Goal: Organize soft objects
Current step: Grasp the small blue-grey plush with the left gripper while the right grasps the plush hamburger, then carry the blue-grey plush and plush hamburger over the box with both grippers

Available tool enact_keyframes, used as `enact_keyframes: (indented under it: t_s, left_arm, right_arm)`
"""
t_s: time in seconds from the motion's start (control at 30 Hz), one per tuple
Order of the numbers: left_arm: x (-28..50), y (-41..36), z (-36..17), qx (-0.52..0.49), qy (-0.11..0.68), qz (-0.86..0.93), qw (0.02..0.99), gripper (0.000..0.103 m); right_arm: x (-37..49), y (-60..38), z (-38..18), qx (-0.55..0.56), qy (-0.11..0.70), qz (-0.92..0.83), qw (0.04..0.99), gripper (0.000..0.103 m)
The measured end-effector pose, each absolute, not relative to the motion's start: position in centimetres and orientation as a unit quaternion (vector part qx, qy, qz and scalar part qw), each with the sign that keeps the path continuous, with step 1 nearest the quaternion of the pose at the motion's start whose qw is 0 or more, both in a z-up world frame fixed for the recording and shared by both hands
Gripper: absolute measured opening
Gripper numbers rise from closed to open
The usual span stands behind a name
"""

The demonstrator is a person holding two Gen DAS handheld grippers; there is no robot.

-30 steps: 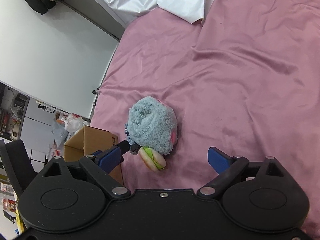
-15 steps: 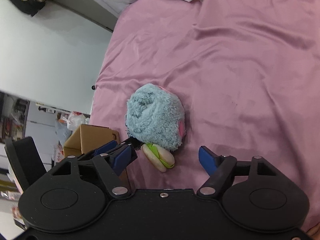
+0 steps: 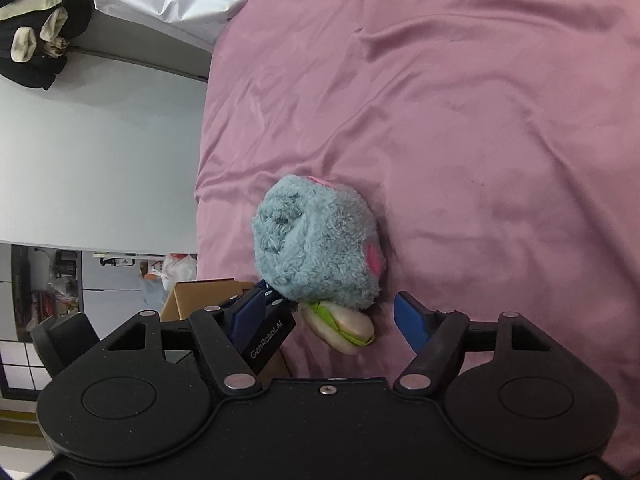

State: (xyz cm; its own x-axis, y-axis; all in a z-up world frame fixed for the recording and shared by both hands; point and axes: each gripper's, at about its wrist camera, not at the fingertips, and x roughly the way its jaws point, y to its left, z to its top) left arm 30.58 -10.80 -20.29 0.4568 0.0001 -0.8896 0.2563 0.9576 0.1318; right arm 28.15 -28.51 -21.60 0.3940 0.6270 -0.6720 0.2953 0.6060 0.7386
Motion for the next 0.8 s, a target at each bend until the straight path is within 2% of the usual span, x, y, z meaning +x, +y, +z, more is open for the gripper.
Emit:
enact_keyframes:
  t_s: [0.3, 0.4, 0.5, 0.53, 0.57, 0.67, 0.8]
  left_arm:
    - [29.0, -8.4, -17.4, 0.085, 0.501, -0.060, 0.859, 0.015]
    - [28.4, -7.8, -16.8, 0.072, 0.497, -0.056, 0.863, 0.015]
    - [28.0, -7.4, -16.5, 0.061, 0.498, -0.052, 0.864, 0.015]
    - [27.8, -7.2, -16.4, 0.058, 0.498, -0.053, 0.864, 0.015]
    - [27.6, -7.1, -16.3, 0.056, 0.497, -0.052, 0.864, 0.015]
    - [27.2, -6.8, -16.0, 0.052, 0.493, -0.050, 0.867, 0.015]
    - [26.6, -6.3, -15.6, 0.045, 0.491, -0.044, 0.869, 0.015]
  right_arm:
    - [28.4, -26.9, -22.5, 0.424, 0.560, 0.117, 0.702, 0.070]
    - [28.5, -26.1, -22.8, 0.411, 0.566, 0.113, 0.706, 0.066]
    - [28.7, -25.2, -23.2, 0.394, 0.575, 0.112, 0.709, 0.049]
    - [28.7, -25.0, -23.3, 0.387, 0.577, 0.111, 0.710, 0.038]
    - [28.6, -25.0, -23.3, 0.383, 0.577, 0.110, 0.713, 0.034]
    - [28.3, -24.9, -22.6, 0.370, 0.574, 0.107, 0.723, 0.029]
    - [27.8, -24.8, -21.0, 0.363, 0.554, 0.116, 0.740, 0.027]
